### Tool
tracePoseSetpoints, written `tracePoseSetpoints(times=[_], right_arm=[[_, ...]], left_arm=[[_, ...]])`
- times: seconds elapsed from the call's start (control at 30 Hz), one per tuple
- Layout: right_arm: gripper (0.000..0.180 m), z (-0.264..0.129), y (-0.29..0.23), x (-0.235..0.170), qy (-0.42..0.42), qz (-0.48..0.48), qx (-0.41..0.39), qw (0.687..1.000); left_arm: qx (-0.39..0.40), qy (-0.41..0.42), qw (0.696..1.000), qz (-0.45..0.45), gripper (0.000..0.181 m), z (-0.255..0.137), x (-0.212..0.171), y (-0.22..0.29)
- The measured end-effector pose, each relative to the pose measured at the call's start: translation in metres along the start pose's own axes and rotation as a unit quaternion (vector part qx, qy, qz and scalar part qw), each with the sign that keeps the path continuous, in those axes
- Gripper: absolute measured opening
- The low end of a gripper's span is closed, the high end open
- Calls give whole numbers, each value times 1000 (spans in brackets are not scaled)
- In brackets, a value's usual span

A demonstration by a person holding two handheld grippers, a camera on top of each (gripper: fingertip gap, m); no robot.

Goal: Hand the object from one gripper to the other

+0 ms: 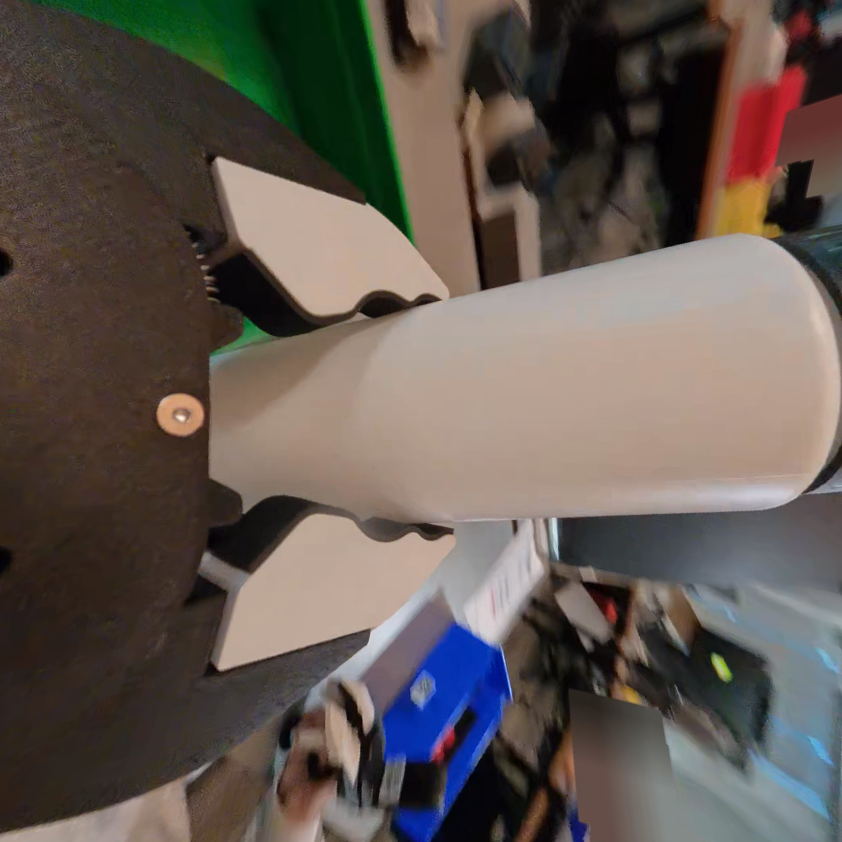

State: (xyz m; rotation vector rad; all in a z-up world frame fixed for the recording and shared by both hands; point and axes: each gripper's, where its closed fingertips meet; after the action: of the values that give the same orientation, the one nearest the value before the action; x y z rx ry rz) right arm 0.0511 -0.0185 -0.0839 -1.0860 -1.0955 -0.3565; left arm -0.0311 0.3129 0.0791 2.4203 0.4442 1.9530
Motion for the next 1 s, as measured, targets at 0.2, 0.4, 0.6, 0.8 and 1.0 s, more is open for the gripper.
tracePoseSetpoints(times=[0.2,0.4,0.6,0.8,1.0], right_arm=[[38,-5,-7,36,24,-79,-24,996],[56,-13,-57,171,77,-203,-37,975],[74,-8,-103,235,129,-223,13,966],[96,8,-108,211,98,-153,63,981],[90,21,-116,198,45,-192,47,979]], left_arm=[[-176,91,979,45,92,15,-9,137],[-336,123,933,41,92,35,-19,248],[-408,106,906,25,92,34,-62,323],[-417,90,902,68,92,27,-101,354],[-425,99,897,77,92,18,-98,364]])
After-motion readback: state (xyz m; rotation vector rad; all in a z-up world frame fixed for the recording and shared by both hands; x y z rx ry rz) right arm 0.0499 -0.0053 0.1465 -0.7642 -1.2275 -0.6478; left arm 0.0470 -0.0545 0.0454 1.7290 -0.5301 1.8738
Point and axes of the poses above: each gripper's, where its closed fingertips meet, z out along the fingers, x out of its top, y = z × x across the jaws, and after that the axes turned 15 degrees about x, right-handed
